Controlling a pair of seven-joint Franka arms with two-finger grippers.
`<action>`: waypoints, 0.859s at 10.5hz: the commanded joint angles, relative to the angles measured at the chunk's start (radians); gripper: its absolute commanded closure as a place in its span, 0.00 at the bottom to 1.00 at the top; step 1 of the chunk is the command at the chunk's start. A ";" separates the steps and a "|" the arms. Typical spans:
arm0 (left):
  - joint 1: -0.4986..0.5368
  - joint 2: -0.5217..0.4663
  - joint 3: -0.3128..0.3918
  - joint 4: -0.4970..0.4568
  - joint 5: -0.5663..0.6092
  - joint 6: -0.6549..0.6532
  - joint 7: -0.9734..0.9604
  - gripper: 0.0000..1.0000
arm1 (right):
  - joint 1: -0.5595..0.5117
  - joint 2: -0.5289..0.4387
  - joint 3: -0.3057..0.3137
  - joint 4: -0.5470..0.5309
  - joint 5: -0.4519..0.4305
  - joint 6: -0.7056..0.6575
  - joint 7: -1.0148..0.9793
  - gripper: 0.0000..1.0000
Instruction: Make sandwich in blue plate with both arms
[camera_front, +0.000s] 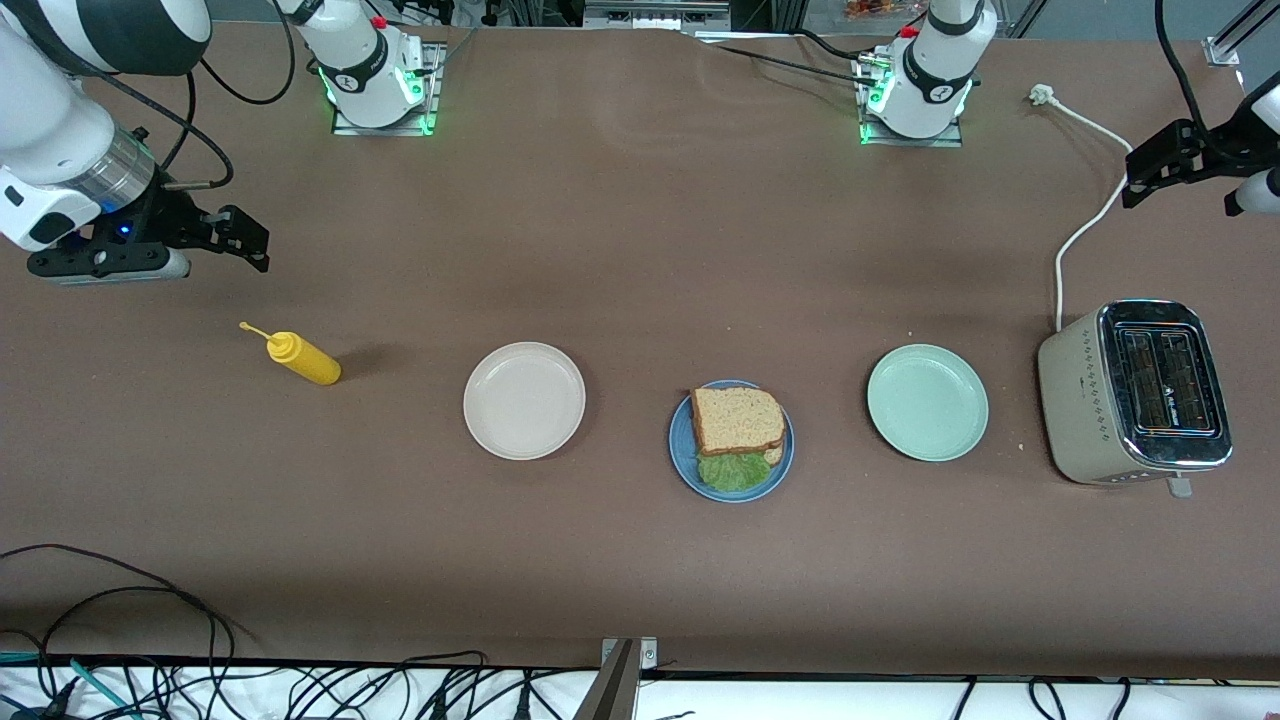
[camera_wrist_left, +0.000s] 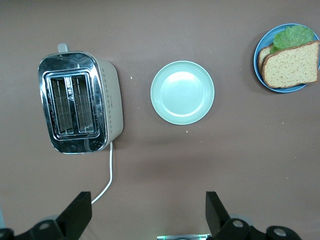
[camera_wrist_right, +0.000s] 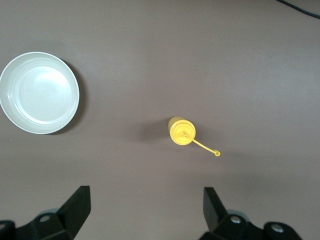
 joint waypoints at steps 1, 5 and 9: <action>-0.004 0.018 0.010 0.032 -0.021 -0.020 -0.006 0.00 | -0.018 -0.008 0.015 0.009 -0.009 -0.004 0.008 0.00; -0.001 0.018 0.013 0.032 -0.021 -0.020 -0.003 0.00 | -0.018 -0.006 0.013 0.011 -0.004 -0.006 0.011 0.00; 0.031 0.021 0.013 0.030 -0.027 -0.020 0.006 0.00 | -0.018 -0.005 0.015 0.016 -0.004 -0.006 0.010 0.00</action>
